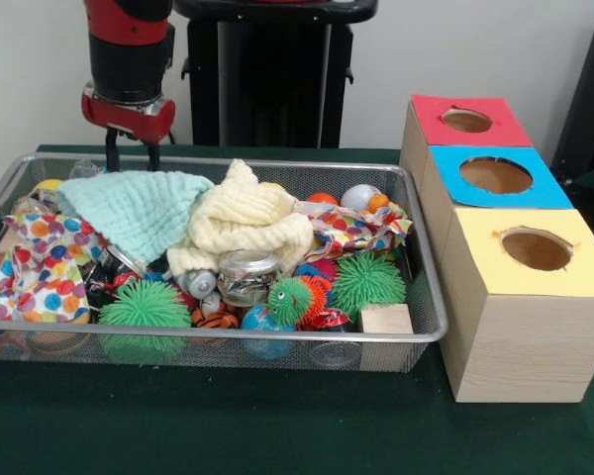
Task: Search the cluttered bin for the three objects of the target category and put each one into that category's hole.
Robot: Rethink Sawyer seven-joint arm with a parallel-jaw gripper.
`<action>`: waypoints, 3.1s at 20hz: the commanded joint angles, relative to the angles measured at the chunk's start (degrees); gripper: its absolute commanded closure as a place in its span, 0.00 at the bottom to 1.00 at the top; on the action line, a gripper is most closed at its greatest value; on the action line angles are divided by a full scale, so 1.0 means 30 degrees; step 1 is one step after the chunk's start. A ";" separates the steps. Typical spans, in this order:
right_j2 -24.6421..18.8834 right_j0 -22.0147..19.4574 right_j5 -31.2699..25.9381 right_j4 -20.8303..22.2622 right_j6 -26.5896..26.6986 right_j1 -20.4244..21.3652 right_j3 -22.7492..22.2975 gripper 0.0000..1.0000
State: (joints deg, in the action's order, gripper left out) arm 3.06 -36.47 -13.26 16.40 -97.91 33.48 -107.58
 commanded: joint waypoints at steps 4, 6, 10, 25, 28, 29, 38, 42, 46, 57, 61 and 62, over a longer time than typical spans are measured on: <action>-0.0859 0.0587 -0.3103 0.1575 0.1108 -0.1668 0.3292 0.00; -0.0290 0.1040 -0.3933 0.1725 0.0960 -0.1869 0.3740 0.00; 0.0369 0.1513 -0.5561 0.1947 0.0858 -0.2316 0.4564 0.00; -0.2525 -0.0413 -0.6762 0.0300 0.0420 0.0672 0.1860 0.00; -0.2982 -0.0613 -0.7238 -0.0043 0.0403 0.1046 0.1771 0.00; -0.3182 -0.0774 -0.7114 -0.0178 0.0339 0.1193 0.1602 0.00; -0.4815 -0.2125 -0.4177 -0.0714 -0.0684 0.1782 -0.0066 0.00; -0.6318 -0.3186 -0.1924 -0.1274 -0.1469 0.1311 -0.0819 0.00; -0.7460 -0.4037 -0.0283 -0.1643 -0.2107 0.0240 -0.1233 0.00; -0.7804 -0.4059 0.1366 -0.2033 -0.3169 -0.0894 -0.1505 0.00; -0.7712 -0.4039 0.2569 -0.1791 -0.3202 -0.1938 -0.1148 0.00; -0.7837 -0.4095 0.2628 -0.1777 -0.3157 -0.2034 -0.1144 0.00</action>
State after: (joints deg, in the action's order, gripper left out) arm -15.14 -49.30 -9.27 12.67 -97.91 31.42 -109.80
